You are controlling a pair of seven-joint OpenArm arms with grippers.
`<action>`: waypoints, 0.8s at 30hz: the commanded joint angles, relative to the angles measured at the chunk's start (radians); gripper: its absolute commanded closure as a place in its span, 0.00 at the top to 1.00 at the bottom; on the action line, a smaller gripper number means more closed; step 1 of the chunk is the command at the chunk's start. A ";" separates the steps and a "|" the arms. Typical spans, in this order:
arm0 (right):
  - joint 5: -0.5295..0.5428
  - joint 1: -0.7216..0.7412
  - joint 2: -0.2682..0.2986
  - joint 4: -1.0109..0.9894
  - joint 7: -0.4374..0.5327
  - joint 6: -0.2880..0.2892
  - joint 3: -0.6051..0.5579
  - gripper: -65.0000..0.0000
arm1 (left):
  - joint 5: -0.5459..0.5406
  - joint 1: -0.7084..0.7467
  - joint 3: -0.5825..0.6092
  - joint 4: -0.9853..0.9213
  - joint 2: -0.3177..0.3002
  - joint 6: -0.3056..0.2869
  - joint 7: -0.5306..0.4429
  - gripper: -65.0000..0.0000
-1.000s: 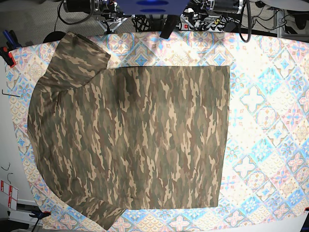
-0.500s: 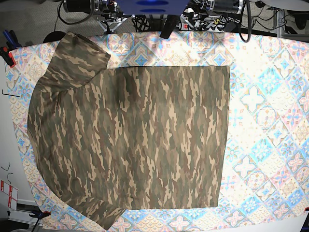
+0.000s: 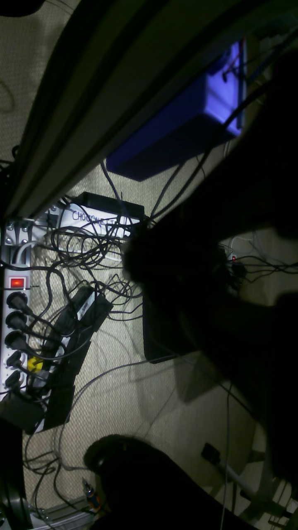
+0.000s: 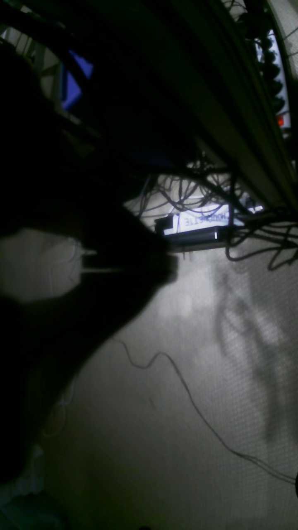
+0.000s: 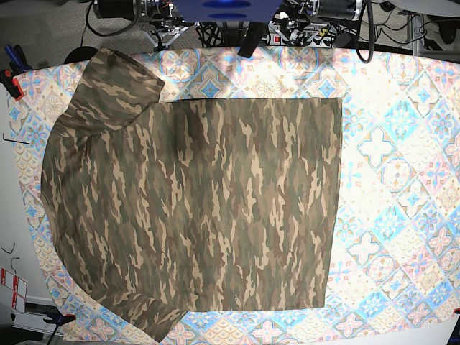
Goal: Fold the T-shirt properly
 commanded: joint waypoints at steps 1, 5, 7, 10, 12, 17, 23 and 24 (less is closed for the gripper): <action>-0.002 -0.001 0.001 -0.001 0.006 -0.001 0.002 0.00 | 0.006 -0.003 0.003 -0.001 0.003 0.000 0.000 0.00; -0.002 -0.002 0.001 -0.001 0.006 -0.001 0.002 0.00 | 0.006 -0.003 0.003 -0.003 0.002 0.000 0.000 0.00; -0.002 -0.002 0.001 -0.001 0.006 -0.001 0.002 0.00 | 0.006 0.001 0.003 -0.004 -0.004 0.000 0.000 0.00; 0.001 -0.002 0.001 -0.001 0.006 -0.001 0.002 0.00 | 0.006 0.004 0.003 -0.003 -0.004 0.000 0.000 0.00; 0.003 -0.002 0.010 -0.001 0.006 -0.001 0.004 0.00 | 0.006 0.005 0.003 -0.003 -0.004 0.000 -0.003 0.00; 0.033 -0.045 0.032 -0.001 0.008 -0.001 0.082 0.00 | 0.006 0.028 0.003 -0.001 -0.034 0.000 -0.010 0.00; 0.033 -0.118 0.036 -0.001 0.138 -0.001 0.114 0.00 | 0.007 0.129 0.004 -0.001 -0.066 0.000 -0.261 0.00; 0.033 -0.131 0.036 -0.001 0.164 -0.001 0.114 0.00 | 0.009 0.146 0.006 -0.003 -0.066 0.000 -0.310 0.00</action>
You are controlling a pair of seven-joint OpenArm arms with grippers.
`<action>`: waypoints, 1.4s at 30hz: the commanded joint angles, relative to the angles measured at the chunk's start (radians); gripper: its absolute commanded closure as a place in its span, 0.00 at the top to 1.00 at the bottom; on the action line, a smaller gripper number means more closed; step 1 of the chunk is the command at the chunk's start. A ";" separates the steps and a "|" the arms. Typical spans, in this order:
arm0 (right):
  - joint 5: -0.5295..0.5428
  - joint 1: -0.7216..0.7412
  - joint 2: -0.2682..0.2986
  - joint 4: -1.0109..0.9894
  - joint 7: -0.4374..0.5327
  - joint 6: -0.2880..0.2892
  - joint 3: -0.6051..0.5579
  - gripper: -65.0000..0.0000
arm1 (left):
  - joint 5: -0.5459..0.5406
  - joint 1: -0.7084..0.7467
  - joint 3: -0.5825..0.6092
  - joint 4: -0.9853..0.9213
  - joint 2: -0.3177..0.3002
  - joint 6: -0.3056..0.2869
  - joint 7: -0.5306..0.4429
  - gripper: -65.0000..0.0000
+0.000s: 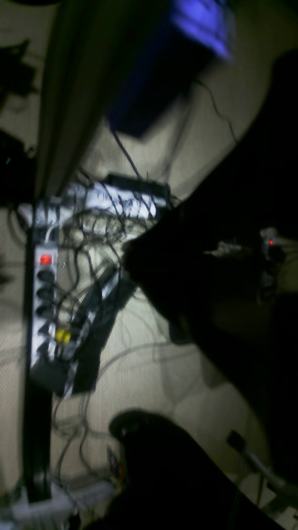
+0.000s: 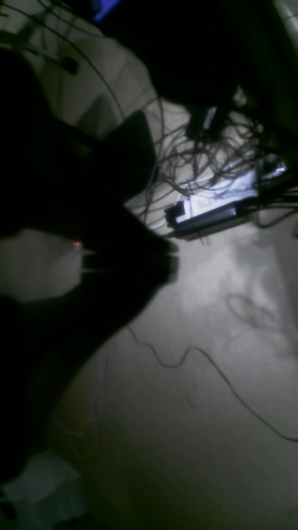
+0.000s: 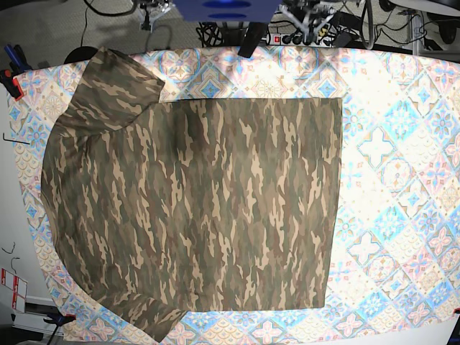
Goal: Fold the T-shirt properly
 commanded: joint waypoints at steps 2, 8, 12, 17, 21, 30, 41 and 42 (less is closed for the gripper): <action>0.002 -0.023 0.004 0.002 0.059 0.003 0.003 0.00 | 0.006 0.037 0.002 -0.004 -0.005 0.003 -0.086 0.00; 0.002 -0.074 0.004 0.002 0.188 0.003 -0.002 0.00 | 0.006 0.111 0.002 -0.004 -0.026 0.000 -0.273 0.00; 0.002 -0.115 0.001 0.002 0.323 0.003 -0.002 0.00 | 0.006 0.164 0.002 -0.004 -0.028 0.000 -0.479 0.00; 0.002 -0.172 -0.002 0.002 0.508 0.003 -0.003 0.00 | 0.006 0.229 0.002 -0.004 -0.029 0.000 -0.769 0.00; 0.002 -0.227 -0.004 0.002 0.682 0.003 -0.003 0.00 | 0.004 0.261 0.002 -0.001 -0.029 0.000 -0.968 0.00; 0.001 -0.299 -0.004 0.002 0.957 0.003 -0.005 0.00 | 0.004 0.263 0.002 0.092 -0.031 -0.001 -0.955 0.00; -0.001 -0.391 -0.004 0.039 1.156 0.003 -0.005 0.00 | -0.008 0.539 -0.006 0.709 -0.031 -0.001 -0.955 0.00; -0.001 -0.399 -0.004 0.053 1.156 0.003 -0.005 0.00 | -0.008 0.556 -0.006 0.752 -0.031 0.000 -0.953 0.00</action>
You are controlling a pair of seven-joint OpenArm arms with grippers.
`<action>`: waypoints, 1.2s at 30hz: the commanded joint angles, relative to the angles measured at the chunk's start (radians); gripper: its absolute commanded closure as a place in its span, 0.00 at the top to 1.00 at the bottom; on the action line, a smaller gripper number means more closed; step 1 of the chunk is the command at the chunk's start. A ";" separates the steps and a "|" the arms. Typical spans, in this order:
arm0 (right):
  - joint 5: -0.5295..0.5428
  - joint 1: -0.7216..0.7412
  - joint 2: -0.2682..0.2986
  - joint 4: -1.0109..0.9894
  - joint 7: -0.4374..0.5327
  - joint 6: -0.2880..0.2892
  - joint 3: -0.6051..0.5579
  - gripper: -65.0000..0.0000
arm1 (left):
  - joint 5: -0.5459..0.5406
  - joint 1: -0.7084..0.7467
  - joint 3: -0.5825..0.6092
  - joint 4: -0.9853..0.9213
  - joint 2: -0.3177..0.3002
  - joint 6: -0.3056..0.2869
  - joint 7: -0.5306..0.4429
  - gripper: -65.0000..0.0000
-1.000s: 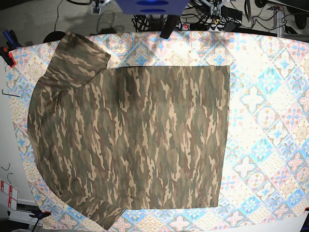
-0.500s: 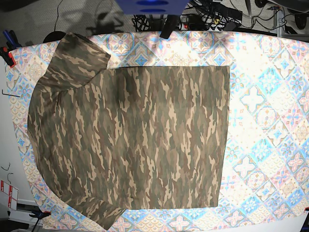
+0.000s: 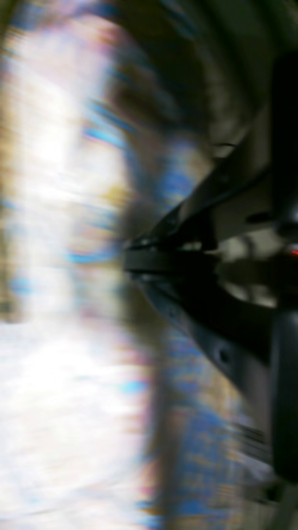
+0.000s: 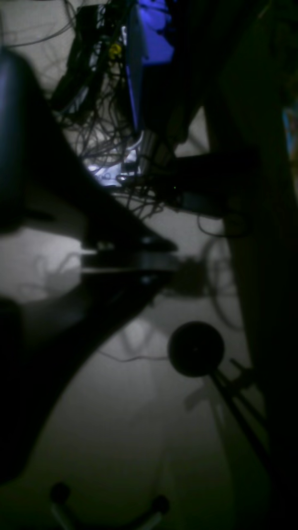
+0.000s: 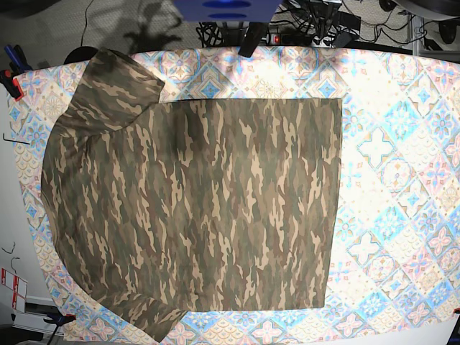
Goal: Fold the T-shirt properly
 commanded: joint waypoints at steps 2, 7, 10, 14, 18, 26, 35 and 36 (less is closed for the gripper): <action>0.005 -0.047 0.004 0.061 0.032 -0.001 -0.001 0.00 | -0.004 0.049 -0.001 0.080 -0.004 0.003 -0.024 0.00; 0.005 -0.189 0.004 0.354 0.030 -0.001 -0.001 0.00 | -0.004 0.096 -0.002 0.211 -0.004 0.003 -0.019 0.00; 0.007 -0.280 0.004 0.557 0.013 -0.001 -0.001 0.00 | -0.004 0.115 -0.002 0.281 -0.004 0.003 0.021 0.00; 0.007 -0.384 0.006 0.860 -0.160 -0.001 0.007 0.00 | -0.005 0.162 -0.002 0.461 -0.022 0.003 0.176 0.00; 0.007 -0.467 0.009 1.170 -0.409 -0.001 0.008 0.00 | -0.005 0.192 0.002 0.645 -0.048 0.003 0.354 0.00; 0.005 -0.478 0.012 1.542 -0.829 -0.001 0.031 0.00 | -0.140 0.196 -0.002 0.912 -0.088 0.001 0.753 0.00; 0.011 -0.343 0.012 1.770 -1.298 -0.001 0.134 0.01 | -0.545 0.156 -0.045 1.217 -0.360 0.001 1.359 0.00; 0.011 -0.321 0.012 1.790 -1.352 0.002 0.142 0.01 | -0.596 0.149 -0.068 1.228 -0.380 0.001 1.415 0.00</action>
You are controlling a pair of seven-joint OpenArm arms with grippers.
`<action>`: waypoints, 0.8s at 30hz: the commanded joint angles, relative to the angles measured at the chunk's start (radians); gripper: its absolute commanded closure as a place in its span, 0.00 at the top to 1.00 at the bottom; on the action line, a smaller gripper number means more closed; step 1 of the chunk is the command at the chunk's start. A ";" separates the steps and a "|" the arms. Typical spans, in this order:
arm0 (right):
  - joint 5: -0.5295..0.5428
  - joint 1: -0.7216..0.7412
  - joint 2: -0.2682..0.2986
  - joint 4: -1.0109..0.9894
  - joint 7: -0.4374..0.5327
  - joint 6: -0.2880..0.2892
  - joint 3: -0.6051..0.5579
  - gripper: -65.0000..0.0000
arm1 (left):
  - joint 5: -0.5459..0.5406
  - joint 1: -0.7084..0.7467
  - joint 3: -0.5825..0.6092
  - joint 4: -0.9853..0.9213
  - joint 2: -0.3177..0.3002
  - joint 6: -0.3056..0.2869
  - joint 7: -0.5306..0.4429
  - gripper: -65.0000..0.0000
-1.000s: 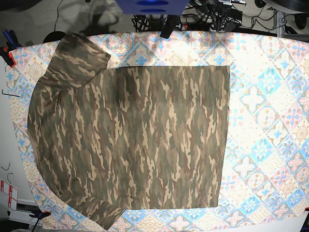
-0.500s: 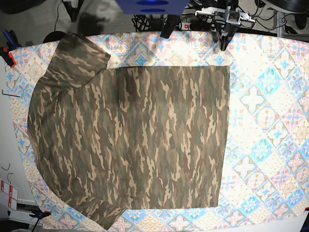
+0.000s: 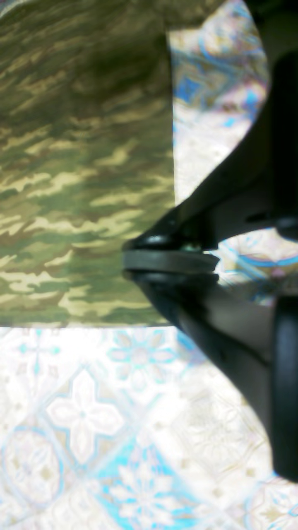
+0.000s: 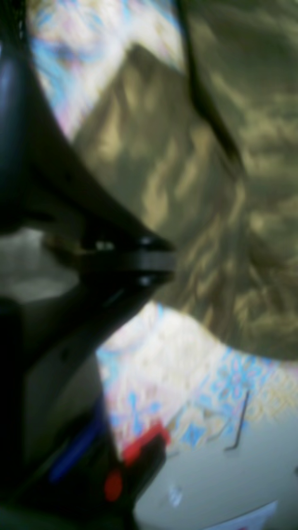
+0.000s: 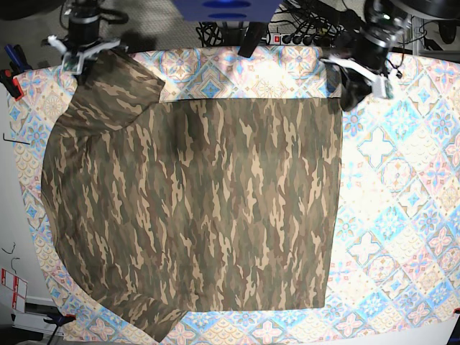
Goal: Fold the T-shirt properly
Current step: 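Move both grippers down to the shirt's shoulder corners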
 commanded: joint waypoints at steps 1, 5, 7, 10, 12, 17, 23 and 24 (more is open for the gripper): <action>0.002 0.009 -0.001 0.032 -0.026 0.010 0.011 0.01 | -0.042 -0.003 -0.029 0.019 -0.025 0.003 0.033 0.00; 0.004 0.096 -0.004 0.057 -0.210 0.122 0.074 0.01 | -0.183 -0.070 -0.106 0.025 -0.051 0.003 0.265 0.00; 0.004 0.153 -0.008 0.057 -0.295 0.168 0.114 0.01 | -0.201 -0.108 -0.149 0.023 -0.047 0.003 0.395 0.00; 0.018 0.225 -0.018 0.054 -0.405 0.222 0.149 0.01 | -0.205 -0.153 -0.184 0.023 -0.045 0.003 0.504 0.00; 0.056 0.256 -0.024 0.052 -0.450 0.252 0.187 0.01 | -0.203 -0.170 -0.185 0.023 -0.045 0.003 0.513 0.00; 0.111 0.336 -0.024 0.044 -0.565 0.283 0.262 0.10 | -0.200 -0.181 -0.198 -0.009 -0.047 0.003 0.516 0.00; 0.116 0.380 -0.024 -0.034 -0.605 0.283 0.312 0.38 | -0.175 -0.210 -0.198 -0.075 -0.050 0.003 0.516 0.00; 0.116 0.380 -0.024 -0.051 -0.601 0.285 0.312 0.41 | -0.160 -0.210 -0.198 -0.075 -0.050 0.003 0.516 0.00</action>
